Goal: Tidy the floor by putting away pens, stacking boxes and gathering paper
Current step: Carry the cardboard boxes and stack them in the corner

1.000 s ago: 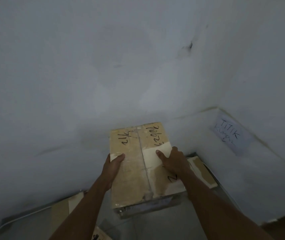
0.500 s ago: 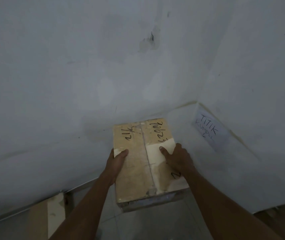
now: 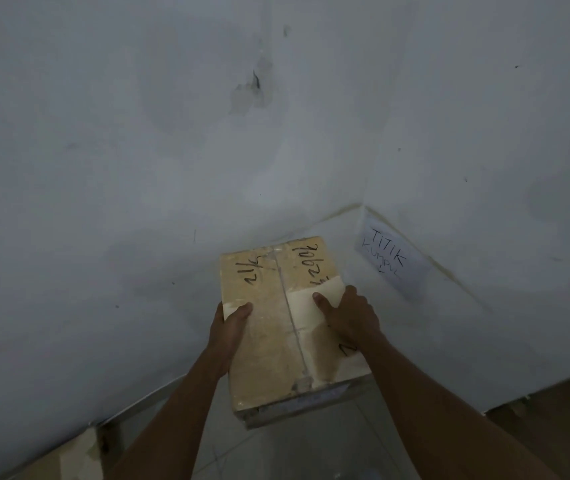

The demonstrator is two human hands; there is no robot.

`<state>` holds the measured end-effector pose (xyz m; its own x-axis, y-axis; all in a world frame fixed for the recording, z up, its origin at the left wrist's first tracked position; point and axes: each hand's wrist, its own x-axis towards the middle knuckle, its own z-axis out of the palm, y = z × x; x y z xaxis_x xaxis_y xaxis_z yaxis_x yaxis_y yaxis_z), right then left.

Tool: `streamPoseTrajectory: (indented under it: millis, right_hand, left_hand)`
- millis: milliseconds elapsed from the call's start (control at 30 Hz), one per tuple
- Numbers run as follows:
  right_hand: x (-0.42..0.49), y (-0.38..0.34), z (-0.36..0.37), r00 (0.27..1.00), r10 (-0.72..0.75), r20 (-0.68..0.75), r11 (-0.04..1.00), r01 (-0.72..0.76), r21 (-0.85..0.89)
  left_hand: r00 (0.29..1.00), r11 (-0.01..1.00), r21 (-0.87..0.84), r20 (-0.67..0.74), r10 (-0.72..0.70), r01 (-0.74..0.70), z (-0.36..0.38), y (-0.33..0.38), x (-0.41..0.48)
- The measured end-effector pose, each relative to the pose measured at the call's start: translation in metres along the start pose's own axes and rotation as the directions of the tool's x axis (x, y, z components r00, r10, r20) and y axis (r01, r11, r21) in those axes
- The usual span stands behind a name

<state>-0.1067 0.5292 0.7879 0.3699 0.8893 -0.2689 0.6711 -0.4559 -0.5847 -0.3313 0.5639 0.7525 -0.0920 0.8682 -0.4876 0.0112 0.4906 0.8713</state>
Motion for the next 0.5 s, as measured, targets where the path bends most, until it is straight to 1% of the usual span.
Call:
streamPoseTrajectory:
  millis: [267,500]
  right_hand:
    - [0.026,0.015,-0.005,0.999,0.048,-0.001,0.998,-0.048,0.029]
    - [0.075,0.061,-0.007,0.996,0.069,0.052,0.993,-0.074,0.093]
  left_hand:
    - [0.999,0.999,0.012,-0.003,-0.032,0.032,0.028,-0.004,0.022]
    - [0.999,0.999,-0.019,-0.039,-0.026,0.026,0.085,-0.026,0.036]
